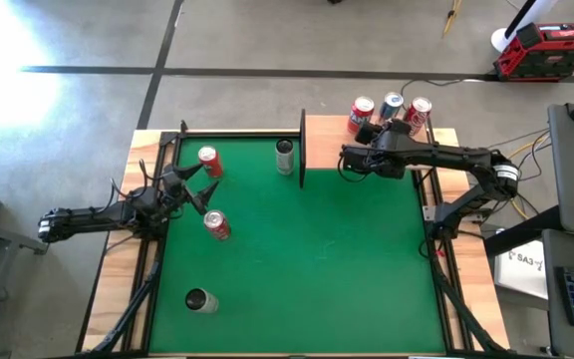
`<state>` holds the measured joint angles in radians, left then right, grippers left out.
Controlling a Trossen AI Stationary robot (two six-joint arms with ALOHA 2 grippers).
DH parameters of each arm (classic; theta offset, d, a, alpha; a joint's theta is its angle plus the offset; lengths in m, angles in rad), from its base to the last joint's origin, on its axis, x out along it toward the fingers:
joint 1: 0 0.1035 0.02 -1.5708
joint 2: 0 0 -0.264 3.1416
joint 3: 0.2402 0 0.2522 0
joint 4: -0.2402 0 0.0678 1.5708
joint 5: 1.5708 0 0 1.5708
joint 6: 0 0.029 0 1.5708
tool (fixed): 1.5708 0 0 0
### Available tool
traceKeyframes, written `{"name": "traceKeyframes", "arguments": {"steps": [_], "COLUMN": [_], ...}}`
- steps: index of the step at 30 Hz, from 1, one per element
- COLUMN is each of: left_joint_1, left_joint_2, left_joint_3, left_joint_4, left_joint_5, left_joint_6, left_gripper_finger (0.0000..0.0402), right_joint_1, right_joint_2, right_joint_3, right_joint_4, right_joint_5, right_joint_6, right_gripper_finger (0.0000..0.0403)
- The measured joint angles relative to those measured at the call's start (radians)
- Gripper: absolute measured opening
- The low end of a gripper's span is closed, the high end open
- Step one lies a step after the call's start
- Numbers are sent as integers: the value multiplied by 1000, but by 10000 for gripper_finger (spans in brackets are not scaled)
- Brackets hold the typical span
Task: Place canned beverage on shelf
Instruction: Put the blue soda can on the shelf aligned with the other blue soda can, then put the red soda can on the shelf aligned with the other red soda can
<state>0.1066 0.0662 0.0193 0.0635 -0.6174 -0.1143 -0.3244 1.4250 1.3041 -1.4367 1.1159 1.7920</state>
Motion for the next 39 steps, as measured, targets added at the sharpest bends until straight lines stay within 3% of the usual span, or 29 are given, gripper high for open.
{"name": "traceKeyframes", "arguments": {"steps": [8,22,33,39], "left_joint_1": [0,0,0,0], "left_joint_2": [0,0,0,0], "left_joint_3": [0,0,0,0], "left_joint_4": [0,0,0,0], "left_joint_5": [0,0,0,0], "left_joint_6": [0,0,0,0], "left_gripper_finger": [386,386,386,386], "right_joint_1": [-1,-1,5,69], "right_joint_2": [0,0,-3,-7], "right_joint_3": [0,0,22,39], "right_joint_4": [8,6,-2,-53], "right_joint_5": [-8,-30,-235,-304], "right_joint_6": [-22,-26,-76,-47], "right_gripper_finger": [242,328,358,359]}}
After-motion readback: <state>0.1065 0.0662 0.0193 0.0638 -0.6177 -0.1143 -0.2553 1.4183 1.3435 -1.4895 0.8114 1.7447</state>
